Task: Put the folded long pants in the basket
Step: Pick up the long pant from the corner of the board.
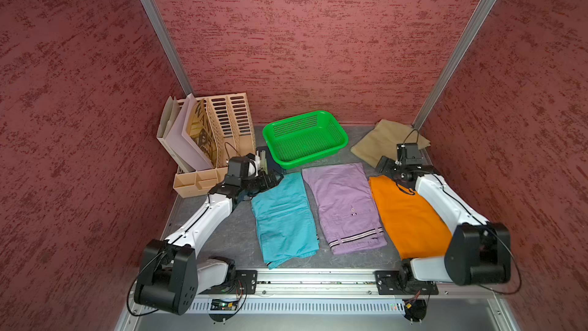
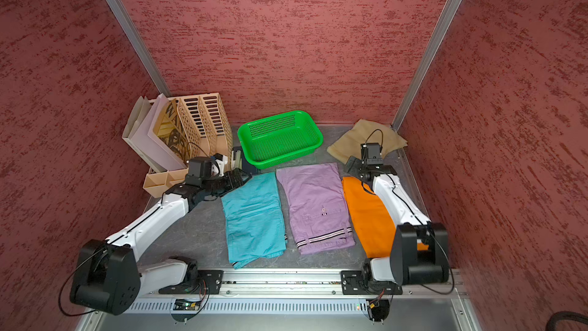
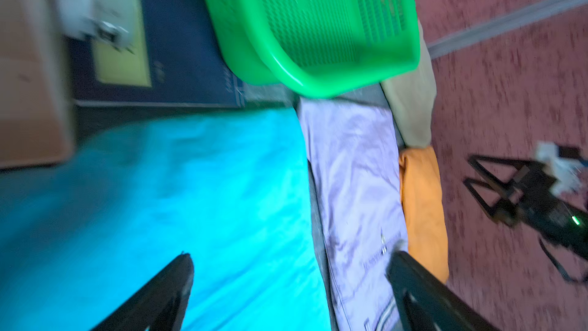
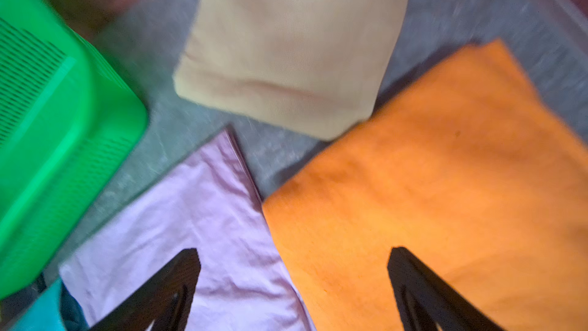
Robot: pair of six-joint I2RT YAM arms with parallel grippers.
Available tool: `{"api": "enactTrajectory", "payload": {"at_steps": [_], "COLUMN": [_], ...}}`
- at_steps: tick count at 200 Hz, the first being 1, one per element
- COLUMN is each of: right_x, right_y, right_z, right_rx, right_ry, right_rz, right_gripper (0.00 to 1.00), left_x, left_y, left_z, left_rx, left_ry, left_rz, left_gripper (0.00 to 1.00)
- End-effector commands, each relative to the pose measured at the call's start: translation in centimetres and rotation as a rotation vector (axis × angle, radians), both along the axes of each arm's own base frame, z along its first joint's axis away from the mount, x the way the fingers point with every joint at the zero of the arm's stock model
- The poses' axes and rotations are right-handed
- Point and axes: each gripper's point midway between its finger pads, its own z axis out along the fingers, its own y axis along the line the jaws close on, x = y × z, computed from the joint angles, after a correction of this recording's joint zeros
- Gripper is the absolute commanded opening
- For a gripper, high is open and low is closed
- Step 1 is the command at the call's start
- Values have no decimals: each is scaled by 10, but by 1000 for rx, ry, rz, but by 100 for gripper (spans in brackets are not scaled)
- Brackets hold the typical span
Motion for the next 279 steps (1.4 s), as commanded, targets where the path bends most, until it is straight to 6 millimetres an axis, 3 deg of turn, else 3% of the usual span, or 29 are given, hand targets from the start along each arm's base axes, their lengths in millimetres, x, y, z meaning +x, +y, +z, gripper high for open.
{"api": "enactTrajectory", "payload": {"at_steps": [1, 32, 66, 87, 144, 164, 193, 211, 232, 262, 279], "right_x": [-7, 13, 35, 32, 21, 23, 23, 23, 27, 34, 31], "right_y": [5, -2, 1, -4, -12, -12, -8, -8, -9, -2, 14], "right_z": [-21, -43, -55, -75, -100, -102, -103, -98, -75, -23, 12], "right_rx": [43, 21, 58, 21, -48, -47, -15, -5, 27, 130, 184], "right_ry": [156, 255, 276, 383, 517, 514, 488, 452, 358, 121, -10], "right_rz": [-21, -91, -141, -167, -140, -135, -129, -135, -134, -60, 47], "right_gripper": [98, 98, 98, 96, 90, 78, 45, 20, 0, 0, 0], "left_x": [-22, -35, -41, -41, -39, -39, -40, -40, -41, -43, -45], "left_y": [-28, -45, -47, -47, -54, -59, -67, -70, -74, -81, -83], "left_z": [-5, -11, -9, -10, -11, -8, -2, 0, 3, 11, 14], "left_rx": [20, 72, 78, 83, 67, 57, 49, 44, 38, 30, 29], "left_ry": [46, 58, 46, 45, 63, 66, 59, 59, 55, 43, 37], "left_rz": [-138, -200, -214, -217, -243, -257, -279, -287, -297, -318, -328], "left_gripper": [100, 100, 100, 100, 100, 100, 100, 100, 100, 100, 100]}}
